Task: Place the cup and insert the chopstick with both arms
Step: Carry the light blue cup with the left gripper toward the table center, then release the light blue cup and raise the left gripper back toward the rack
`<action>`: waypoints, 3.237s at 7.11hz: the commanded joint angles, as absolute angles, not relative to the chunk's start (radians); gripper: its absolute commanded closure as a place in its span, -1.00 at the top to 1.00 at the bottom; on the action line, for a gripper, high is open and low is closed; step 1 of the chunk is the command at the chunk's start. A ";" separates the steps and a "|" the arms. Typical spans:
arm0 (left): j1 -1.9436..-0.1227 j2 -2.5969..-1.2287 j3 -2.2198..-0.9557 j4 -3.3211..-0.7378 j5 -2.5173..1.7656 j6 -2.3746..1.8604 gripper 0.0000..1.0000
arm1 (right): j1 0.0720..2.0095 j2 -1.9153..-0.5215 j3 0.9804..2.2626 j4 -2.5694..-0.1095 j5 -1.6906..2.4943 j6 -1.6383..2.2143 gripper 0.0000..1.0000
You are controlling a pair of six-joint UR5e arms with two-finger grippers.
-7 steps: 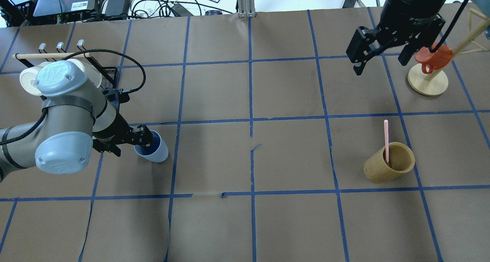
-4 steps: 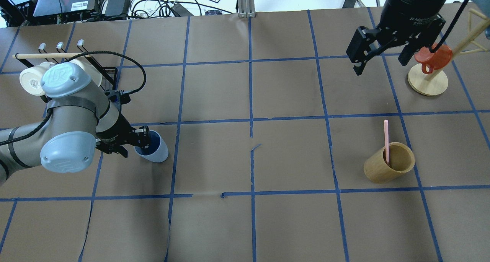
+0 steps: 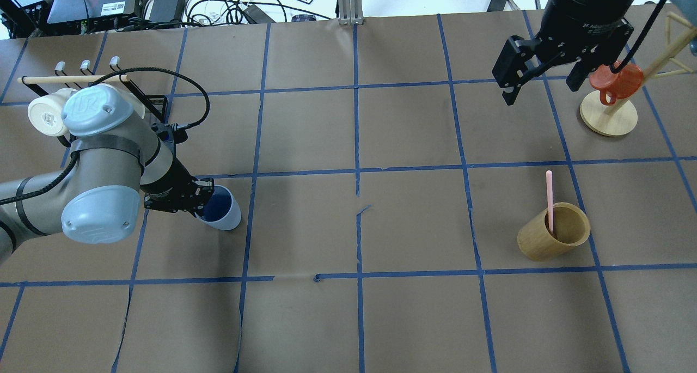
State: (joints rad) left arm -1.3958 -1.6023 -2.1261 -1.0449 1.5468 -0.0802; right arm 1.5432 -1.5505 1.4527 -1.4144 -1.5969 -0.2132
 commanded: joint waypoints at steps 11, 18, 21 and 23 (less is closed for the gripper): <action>-1.887 -2.037 -1.600 -0.973 1.560 -0.566 -1.00 | 1.480 -1.542 1.454 -1.427 -1.597 -0.212 1.00; -1.867 -2.017 -1.554 -0.933 1.588 -0.513 1.00 | 1.485 -1.543 1.456 -1.422 -1.595 -0.199 1.00; -1.717 -1.864 -1.549 -1.134 1.586 -0.282 1.00 | 1.485 -1.531 1.460 -1.422 -1.592 -0.192 1.00; -1.608 -1.743 -1.545 -1.318 1.583 -0.098 1.00 | 1.483 -1.517 1.466 -1.414 -1.611 -0.187 1.00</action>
State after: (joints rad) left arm -1.6753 -1.8166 -1.5451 -1.2076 1.5842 -0.2187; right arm 1.4842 -1.5237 1.4626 -1.4209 -1.5980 -0.1897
